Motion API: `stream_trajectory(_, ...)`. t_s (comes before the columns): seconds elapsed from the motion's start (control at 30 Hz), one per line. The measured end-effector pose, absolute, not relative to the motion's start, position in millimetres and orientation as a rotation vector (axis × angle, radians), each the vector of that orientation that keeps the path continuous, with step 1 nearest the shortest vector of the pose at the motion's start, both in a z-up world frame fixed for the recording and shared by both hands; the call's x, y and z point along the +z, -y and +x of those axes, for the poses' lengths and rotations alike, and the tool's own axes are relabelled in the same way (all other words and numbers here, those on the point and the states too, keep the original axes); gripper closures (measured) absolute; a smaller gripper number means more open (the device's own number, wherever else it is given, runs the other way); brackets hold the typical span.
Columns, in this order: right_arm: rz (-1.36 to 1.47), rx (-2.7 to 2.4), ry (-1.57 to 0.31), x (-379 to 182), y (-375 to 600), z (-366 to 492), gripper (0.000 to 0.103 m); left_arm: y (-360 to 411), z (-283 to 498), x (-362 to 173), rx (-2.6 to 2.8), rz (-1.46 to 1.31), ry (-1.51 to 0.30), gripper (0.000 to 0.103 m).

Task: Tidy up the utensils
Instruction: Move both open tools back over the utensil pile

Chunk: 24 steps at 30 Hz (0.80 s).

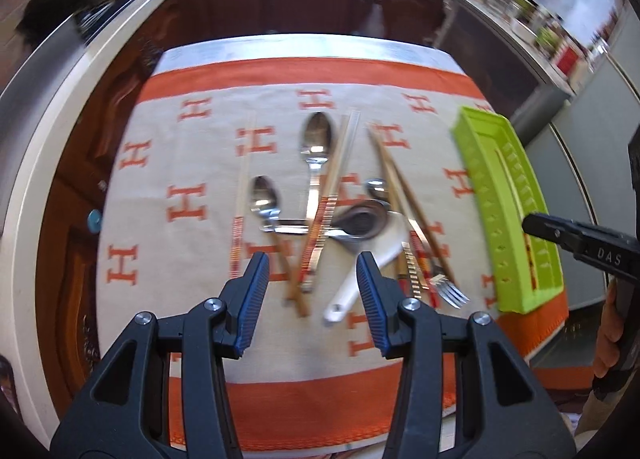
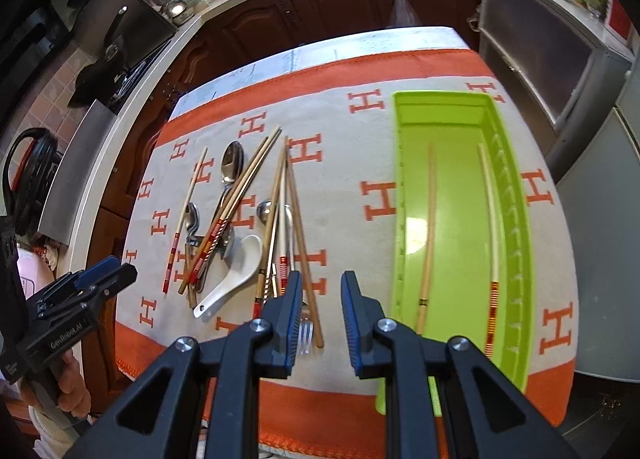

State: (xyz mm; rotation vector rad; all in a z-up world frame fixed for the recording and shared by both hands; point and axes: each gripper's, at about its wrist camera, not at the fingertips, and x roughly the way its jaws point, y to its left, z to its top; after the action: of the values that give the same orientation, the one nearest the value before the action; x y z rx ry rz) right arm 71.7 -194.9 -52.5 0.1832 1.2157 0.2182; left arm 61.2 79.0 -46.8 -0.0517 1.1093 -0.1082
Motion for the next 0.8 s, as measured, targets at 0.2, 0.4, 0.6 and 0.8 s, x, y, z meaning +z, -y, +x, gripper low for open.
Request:
stream_trajectory(0.2,0.160,0.232,-1.257,-70.2,173.9,88.3,0.084,-121.6,64.4,-63.4,-0.046,-0.102,-1.121,0.061)
stream_trajectory(0.4,0.148,0.235,-1.302,-91.6,162.4,106.2,0.084,-140.1,71.3,-91.9,-0.003,-0.095,-1.161,0.061)
stream_trajectory(0.6,0.148,0.234,-1.341,-111.1,156.4,115.5,0.084,-149.7,81.3,-118.9,0.000,-0.099,-1.210,0.061)
stream_trajectory(0.8,0.140,0.232,-1.369,-125.4,154.5,121.4,0.084,-148.5,95.6,-134.1,-0.023,-0.105,-1.236,0.061)
